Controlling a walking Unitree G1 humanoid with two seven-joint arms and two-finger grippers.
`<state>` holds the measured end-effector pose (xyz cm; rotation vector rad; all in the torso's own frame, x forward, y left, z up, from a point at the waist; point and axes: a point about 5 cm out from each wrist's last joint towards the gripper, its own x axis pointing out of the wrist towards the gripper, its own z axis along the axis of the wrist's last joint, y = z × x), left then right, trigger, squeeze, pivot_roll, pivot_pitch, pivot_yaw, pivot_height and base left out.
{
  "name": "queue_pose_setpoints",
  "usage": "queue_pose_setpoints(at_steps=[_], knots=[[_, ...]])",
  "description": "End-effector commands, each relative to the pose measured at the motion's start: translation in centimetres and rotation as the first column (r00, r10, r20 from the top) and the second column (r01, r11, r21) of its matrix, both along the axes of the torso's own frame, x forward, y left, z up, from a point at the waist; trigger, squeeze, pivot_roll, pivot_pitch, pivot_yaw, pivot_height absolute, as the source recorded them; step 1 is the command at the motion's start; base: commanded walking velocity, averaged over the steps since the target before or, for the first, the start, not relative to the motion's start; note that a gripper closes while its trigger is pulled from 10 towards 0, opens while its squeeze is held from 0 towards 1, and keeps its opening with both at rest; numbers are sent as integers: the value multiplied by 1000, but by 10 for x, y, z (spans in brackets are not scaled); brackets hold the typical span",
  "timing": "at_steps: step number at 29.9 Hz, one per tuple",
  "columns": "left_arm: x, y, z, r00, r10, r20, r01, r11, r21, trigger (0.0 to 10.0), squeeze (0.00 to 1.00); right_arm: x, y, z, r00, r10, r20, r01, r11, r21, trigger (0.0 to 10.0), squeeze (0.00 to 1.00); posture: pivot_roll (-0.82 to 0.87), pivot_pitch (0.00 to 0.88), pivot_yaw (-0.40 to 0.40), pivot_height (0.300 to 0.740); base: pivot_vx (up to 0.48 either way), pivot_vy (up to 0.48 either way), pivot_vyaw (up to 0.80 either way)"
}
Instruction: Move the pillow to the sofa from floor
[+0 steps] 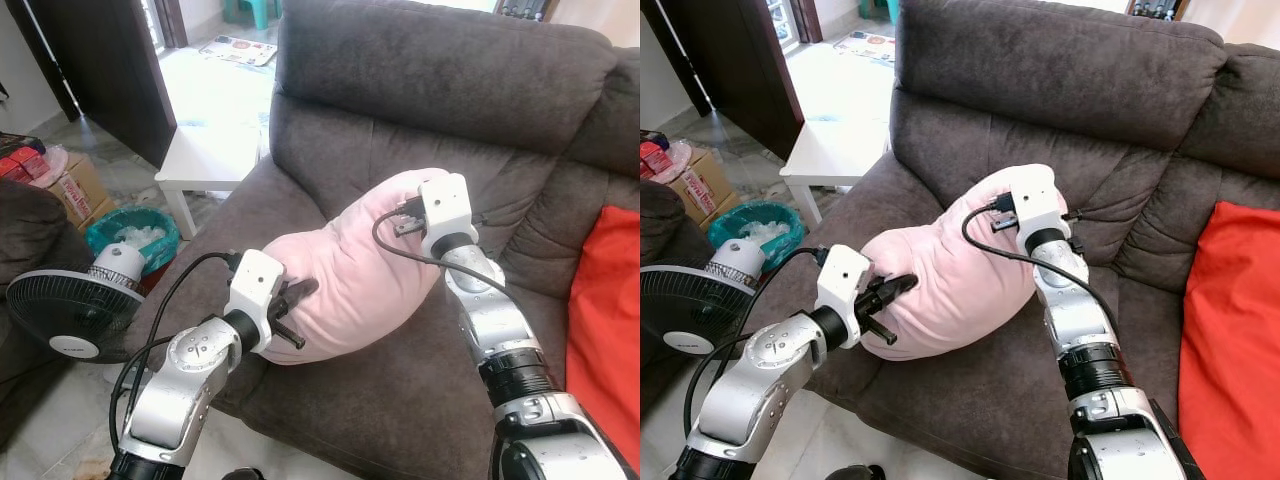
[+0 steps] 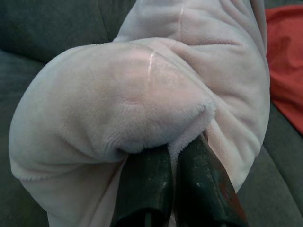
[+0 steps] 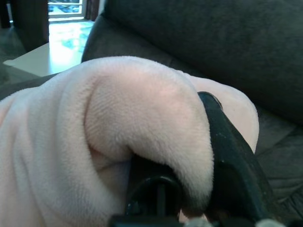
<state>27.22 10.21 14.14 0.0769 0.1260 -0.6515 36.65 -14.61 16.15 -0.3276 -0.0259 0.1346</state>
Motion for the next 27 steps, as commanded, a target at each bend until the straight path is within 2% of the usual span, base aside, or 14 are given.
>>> queue_pose_setpoints(at_steps=[1,2,3,4,21,27], knots=[[-7,-16,16,994,-88,63,91,995,-31,10000,0,-1,24,6,993,117,21,-117,993,-17,10000,0,202,85,-77,740,0,0,0],[-7,-16,16,994,-88,62,90,995,-32,10000,0,-2,24,5,993,121,19,-120,993,-19,10000,0,202,85,-77,740,0,0,0],[-7,-16,14,994,-89,57,91,996,-27,10000,0,-3,25,3,992,129,12,-128,992,-18,10000,200,201,86,-78,740,0,0,0],[-8,-16,14,994,-90,55,92,995,-27,10000,0,-3,25,3,991,132,9,-132,991,-27,10000,1000,202,87,-78,740,0,0,0],[-5,-11,9,998,-48,47,49,999,-8,10000,0,-5,27,-3,987,160,-18,-161,984,-69,10000,1000,201,88,-76,740,0,0,0],[-4,-12,7,998,-41,49,41,999,1,10000,0,-7,29,-8,974,222,-49,-227,962,-149,10000,1000,199,88,-79,740,0,0,0]])
